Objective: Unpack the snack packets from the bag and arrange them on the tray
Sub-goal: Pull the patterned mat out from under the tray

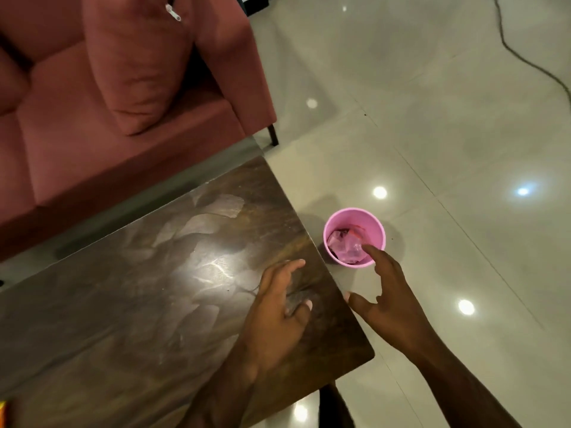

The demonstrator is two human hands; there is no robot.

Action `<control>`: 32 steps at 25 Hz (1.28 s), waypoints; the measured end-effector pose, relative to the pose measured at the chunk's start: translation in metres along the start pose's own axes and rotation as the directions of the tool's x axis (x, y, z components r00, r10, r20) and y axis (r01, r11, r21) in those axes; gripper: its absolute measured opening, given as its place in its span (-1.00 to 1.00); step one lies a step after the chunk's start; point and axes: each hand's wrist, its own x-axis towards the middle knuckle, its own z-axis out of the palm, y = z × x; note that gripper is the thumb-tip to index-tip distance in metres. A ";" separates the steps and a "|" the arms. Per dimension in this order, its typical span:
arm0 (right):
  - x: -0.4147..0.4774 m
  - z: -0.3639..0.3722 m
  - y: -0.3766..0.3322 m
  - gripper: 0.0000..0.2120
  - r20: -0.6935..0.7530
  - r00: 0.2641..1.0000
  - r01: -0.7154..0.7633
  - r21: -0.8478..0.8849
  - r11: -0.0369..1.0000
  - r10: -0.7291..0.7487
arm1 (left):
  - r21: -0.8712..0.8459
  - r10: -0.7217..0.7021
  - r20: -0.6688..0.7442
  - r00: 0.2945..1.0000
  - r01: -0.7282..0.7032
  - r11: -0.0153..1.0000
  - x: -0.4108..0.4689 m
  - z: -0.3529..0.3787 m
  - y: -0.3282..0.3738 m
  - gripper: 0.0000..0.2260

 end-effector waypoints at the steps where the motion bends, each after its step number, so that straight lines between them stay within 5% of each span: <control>1: -0.010 0.004 -0.011 -0.14 0.018 1.000 0.011 0.000 1.000 -0.011 | -0.005 0.003 -0.017 1.000 -0.004 1.000 -0.008 -0.008 0.001 -0.46; 9: -0.090 0.075 -0.091 -0.22 0.136 0.983 0.134 -0.051 0.990 -0.126 | -0.037 -0.006 -0.176 0.984 -0.001 0.999 -0.112 -0.086 -0.046 -0.46; 17: -0.220 0.240 -0.179 -0.33 0.415 0.861 0.394 -0.180 0.901 -0.293 | -0.147 -0.104 -0.474 0.874 0.037 0.988 -0.316 -0.180 -0.179 -0.45; 24: -0.310 0.390 -0.250 -0.43 0.661 0.660 0.543 -0.091 0.835 -0.357 | -0.262 -0.254 -0.694 0.674 0.093 0.961 -0.458 -0.245 -0.270 -0.44; 32: -0.329 0.504 -0.283 -0.49 0.796 0.504 0.562 -0.007 0.827 -0.335 | -0.437 -0.479 -0.705 0.523 0.211 0.874 -0.499 -0.277 -0.326 -0.46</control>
